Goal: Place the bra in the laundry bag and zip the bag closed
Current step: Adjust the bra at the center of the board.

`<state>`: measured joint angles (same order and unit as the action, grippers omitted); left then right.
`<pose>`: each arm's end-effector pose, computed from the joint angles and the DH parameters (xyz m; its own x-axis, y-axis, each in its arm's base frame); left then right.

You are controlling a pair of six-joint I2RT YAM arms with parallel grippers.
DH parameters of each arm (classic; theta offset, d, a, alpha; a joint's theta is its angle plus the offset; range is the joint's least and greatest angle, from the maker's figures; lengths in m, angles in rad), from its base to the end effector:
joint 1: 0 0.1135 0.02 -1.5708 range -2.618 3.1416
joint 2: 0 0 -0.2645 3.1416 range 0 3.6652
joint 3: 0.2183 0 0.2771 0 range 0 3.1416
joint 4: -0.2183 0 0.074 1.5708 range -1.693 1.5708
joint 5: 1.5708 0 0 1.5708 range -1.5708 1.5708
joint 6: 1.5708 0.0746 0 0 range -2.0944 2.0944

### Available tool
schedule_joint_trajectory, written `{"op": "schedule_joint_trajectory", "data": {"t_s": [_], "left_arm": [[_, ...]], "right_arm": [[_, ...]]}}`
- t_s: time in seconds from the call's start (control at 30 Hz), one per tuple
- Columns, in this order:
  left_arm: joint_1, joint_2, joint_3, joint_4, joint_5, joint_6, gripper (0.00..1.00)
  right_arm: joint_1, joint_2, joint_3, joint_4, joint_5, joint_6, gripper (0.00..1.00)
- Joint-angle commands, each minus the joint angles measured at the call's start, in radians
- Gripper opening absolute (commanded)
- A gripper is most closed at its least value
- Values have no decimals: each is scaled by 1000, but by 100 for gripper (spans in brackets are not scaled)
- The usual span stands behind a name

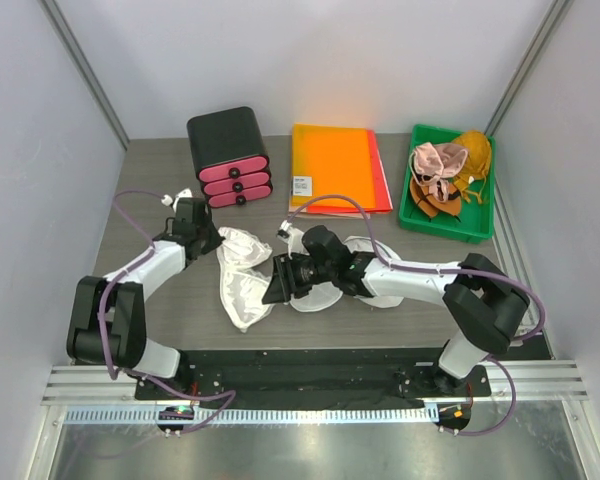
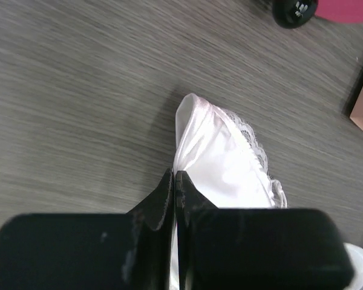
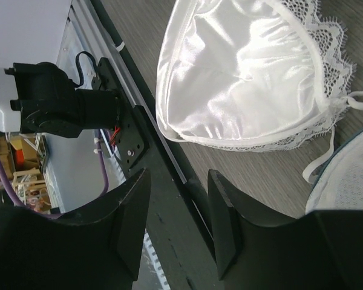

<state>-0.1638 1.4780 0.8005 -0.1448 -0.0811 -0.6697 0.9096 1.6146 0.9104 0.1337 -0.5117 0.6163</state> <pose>0.3412 -0.0503 0.1453 -0.6339 -0.5223 -0.5704 -0.3639 0.8522 -0.3759 0.2129 0.3331 0.1732 -0.8147 -0.2263 -0.5339 -0.5764 0.4179 0.7023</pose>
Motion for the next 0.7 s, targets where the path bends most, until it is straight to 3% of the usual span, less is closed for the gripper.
{"op": "schedule_joint_trajectory", "data": {"t_s": [0.0,0.1,0.27,0.47,0.5,0.67], "left_arm": [[10,-131,-69,117,-155,-51,0],[10,-232,-147,161,-204,-80,0],[-40,-404,-260,189,-428,-116,0],[-147,-585,-362,220,-649,-100,0],[-158,-602,-372,231,-667,-99,0],[-194,-700,-432,267,-706,-59,0]], "right_arm": [[21,31,41,-29,104,112,46],[37,59,65,-60,119,181,42],[72,67,67,-65,176,258,44],[83,99,12,84,160,414,59],[86,106,2,105,162,434,66],[100,151,2,149,188,514,74]]}}
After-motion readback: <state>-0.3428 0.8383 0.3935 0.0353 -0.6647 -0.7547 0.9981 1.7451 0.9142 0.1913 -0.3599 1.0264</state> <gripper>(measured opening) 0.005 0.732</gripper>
